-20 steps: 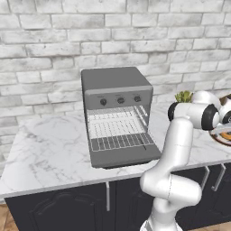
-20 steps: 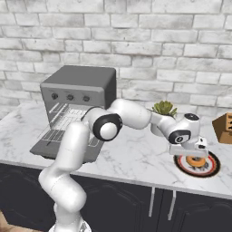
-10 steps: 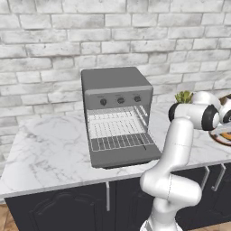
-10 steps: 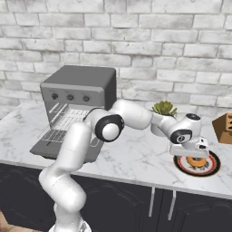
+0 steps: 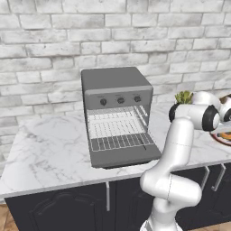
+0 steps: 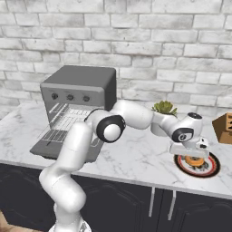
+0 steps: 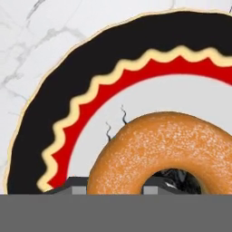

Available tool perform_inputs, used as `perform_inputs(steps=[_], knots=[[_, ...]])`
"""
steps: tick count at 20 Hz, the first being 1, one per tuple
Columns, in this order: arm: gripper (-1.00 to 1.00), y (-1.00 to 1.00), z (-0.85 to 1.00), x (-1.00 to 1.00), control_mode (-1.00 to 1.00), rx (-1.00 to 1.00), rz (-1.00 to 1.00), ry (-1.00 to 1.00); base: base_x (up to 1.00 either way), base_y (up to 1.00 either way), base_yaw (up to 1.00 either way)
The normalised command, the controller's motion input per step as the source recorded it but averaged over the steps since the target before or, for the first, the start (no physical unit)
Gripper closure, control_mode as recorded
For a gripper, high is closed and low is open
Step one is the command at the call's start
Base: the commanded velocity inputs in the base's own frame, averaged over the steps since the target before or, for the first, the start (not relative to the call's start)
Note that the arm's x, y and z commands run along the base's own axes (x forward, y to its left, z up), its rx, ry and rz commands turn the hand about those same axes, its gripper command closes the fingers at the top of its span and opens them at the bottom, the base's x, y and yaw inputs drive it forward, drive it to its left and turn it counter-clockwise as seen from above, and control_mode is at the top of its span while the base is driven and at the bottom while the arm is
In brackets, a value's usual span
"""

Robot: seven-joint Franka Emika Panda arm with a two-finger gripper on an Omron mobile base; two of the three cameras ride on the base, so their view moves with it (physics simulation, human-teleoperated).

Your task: Pick up the bagel from the plate, place it on the toaster oven rack, close the door, and set the timer.

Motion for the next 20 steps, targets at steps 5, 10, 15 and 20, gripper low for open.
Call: perform_inputs(steps=[5,10,15,20], knots=[[1.0,0.12,0.12,-0.08,-1.0,0.01,0.0,-0.03,0.0,0.0,0.0],[1.0,0.61,0.79,-0.31,-1.0,0.0,0.0,-0.14,0.0,0.0,0.0],[1.0,0.85,0.98,-0.36,-1.0,0.0,0.0,-0.08,0.0,0.0,0.0],[1.0,0.95,0.66,-0.26,-1.0,0.0,0.0,0.0,0.0,0.0,0.0]])
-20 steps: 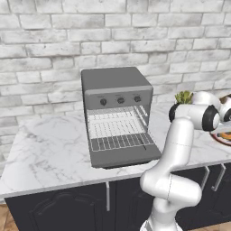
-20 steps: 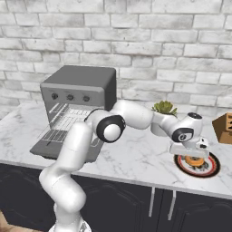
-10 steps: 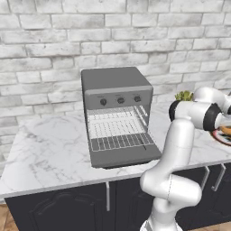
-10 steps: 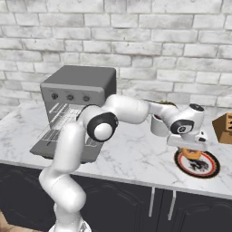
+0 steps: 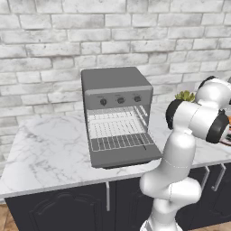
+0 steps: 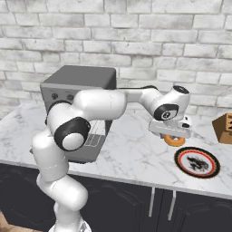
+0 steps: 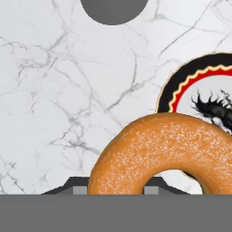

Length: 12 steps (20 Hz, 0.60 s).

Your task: Pick up the bagel from the plate, place it on the toaster oven rack, close the door, and set the timer.

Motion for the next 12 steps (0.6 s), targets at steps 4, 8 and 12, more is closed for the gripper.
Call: perform_inputs(steps=[4,8,12], knots=[[1.0,0.96,0.41,-0.19,-1.0,0.0,0.0,0.0,0.0,0.0,0.0],[1.0,0.95,0.18,-0.13,-1.0,0.0,0.0,0.02,0.0,0.0,0.0],[1.0,1.0,0.07,-0.06,-1.0,0.0,0.0,0.05,0.0,0.0,0.0]])
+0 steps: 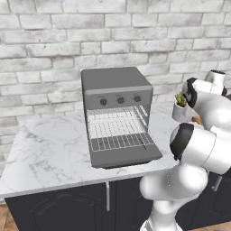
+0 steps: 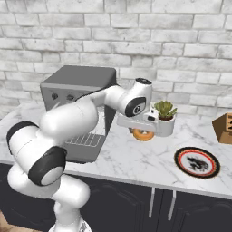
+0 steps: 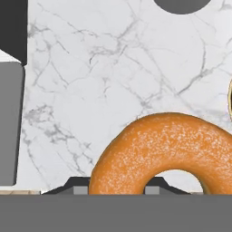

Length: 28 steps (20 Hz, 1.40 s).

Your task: Pick up the bagel from the plate, place it on the toaster oven rack, close the door, and set the timer.

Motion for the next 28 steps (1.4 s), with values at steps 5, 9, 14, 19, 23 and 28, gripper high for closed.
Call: perform_inputs(steps=[5,9,14,19,23,28], knots=[[1.0,0.98,0.01,-0.01,-1.0,0.0,0.0,0.06,0.0,0.0,0.0],[1.0,0.92,0.0,0.0,-1.0,0.0,0.0,0.08,0.0,0.0,0.0],[1.0,0.87,0.0,0.0,-1.0,0.0,0.0,0.07,0.0,0.0,0.0],[1.0,0.78,0.0,0.0,-1.0,0.0,0.0,0.04,0.0,0.0,0.0],[1.0,0.72,0.0,0.0,-1.0,0.0,0.0,0.05,0.0,0.0,0.0],[1.0,0.57,0.0,0.0,-1.0,0.0,0.0,0.01,0.0,0.0,0.0]])
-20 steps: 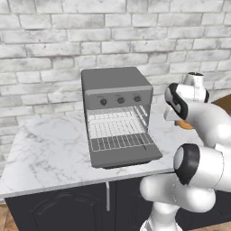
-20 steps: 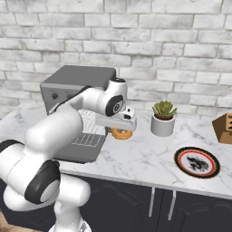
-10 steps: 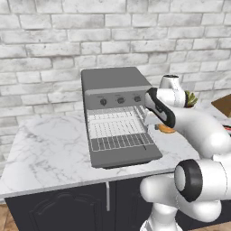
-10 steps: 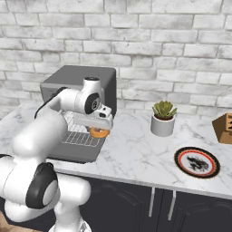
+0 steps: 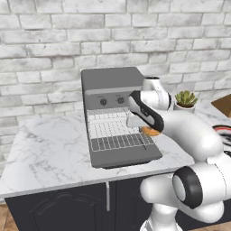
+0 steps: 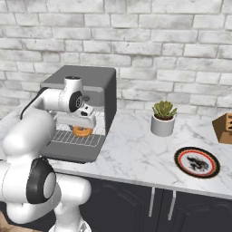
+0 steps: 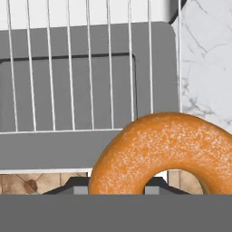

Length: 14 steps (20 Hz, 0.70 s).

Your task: Pick up the bagel from the plate, place it on the toaster oven rack, close the door, and set the timer.

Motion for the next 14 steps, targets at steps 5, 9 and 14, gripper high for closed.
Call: perform_inputs(steps=[5,9,14], knots=[[1.0,0.51,0.0,0.01,-1.0,0.0,0.0,0.0,0.0,0.0,0.0],[1.0,0.4,0.0,0.05,-1.0,0.0,0.0,0.0,0.0,0.0,0.0],[1.0,0.25,-0.05,0.14,-1.0,0.0,0.0,0.0,0.0,0.0,0.0]])
